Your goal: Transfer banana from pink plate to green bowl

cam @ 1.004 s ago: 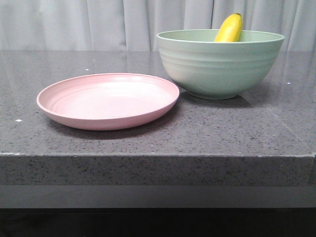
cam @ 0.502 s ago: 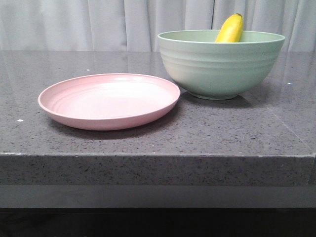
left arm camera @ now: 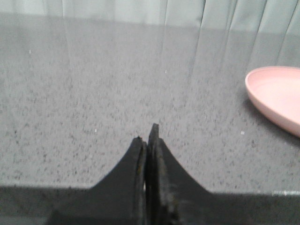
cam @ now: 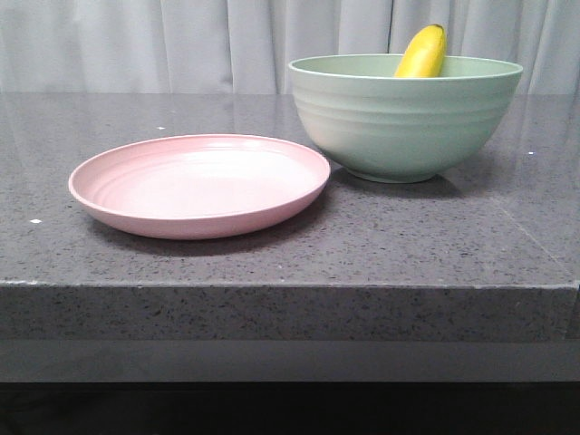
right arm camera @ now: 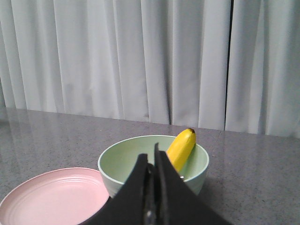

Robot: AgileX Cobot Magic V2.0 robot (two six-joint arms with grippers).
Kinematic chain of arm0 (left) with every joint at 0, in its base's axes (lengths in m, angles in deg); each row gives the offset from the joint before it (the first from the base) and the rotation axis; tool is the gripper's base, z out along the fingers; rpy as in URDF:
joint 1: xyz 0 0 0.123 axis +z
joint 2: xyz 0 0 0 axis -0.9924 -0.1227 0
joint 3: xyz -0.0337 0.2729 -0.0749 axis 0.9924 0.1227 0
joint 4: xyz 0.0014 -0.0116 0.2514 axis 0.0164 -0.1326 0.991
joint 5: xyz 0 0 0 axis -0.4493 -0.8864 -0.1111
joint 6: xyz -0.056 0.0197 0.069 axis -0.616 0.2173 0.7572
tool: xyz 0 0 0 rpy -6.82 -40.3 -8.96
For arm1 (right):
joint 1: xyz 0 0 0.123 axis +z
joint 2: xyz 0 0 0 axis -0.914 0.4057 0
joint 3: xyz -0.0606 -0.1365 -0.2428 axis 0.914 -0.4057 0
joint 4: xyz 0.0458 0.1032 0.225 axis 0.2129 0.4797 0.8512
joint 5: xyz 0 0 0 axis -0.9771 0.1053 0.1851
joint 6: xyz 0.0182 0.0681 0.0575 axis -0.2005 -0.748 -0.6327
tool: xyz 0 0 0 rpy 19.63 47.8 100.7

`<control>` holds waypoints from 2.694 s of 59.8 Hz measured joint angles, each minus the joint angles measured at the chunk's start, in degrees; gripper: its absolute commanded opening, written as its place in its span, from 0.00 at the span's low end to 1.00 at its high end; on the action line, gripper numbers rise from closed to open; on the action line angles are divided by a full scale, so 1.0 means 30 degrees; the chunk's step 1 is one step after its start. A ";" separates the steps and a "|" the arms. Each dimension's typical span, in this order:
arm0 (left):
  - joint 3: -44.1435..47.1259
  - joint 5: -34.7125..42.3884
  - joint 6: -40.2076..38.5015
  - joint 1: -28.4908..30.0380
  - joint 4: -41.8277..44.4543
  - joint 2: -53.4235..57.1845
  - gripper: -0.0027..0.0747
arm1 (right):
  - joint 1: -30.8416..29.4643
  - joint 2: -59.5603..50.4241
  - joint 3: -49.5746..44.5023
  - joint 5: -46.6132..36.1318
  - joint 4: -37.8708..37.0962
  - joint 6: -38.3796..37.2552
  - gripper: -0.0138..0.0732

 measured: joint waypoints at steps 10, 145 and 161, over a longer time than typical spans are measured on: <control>0.0000 0.0722 0.0000 0.0000 -0.0036 0.0000 0.01 | 0.0000 0.0000 0.0000 0.0000 0.0000 0.0000 0.08; 0.0000 0.1004 0.0000 0.0000 -0.0036 0.0000 0.01 | -0.5629 -0.2757 -0.7682 0.0129 -0.4161 -0.5698 0.08; 0.0000 0.1004 0.0000 0.0000 -0.0036 0.0000 0.01 | -0.5629 -0.2757 -0.7682 0.0158 -0.4161 -0.5698 0.08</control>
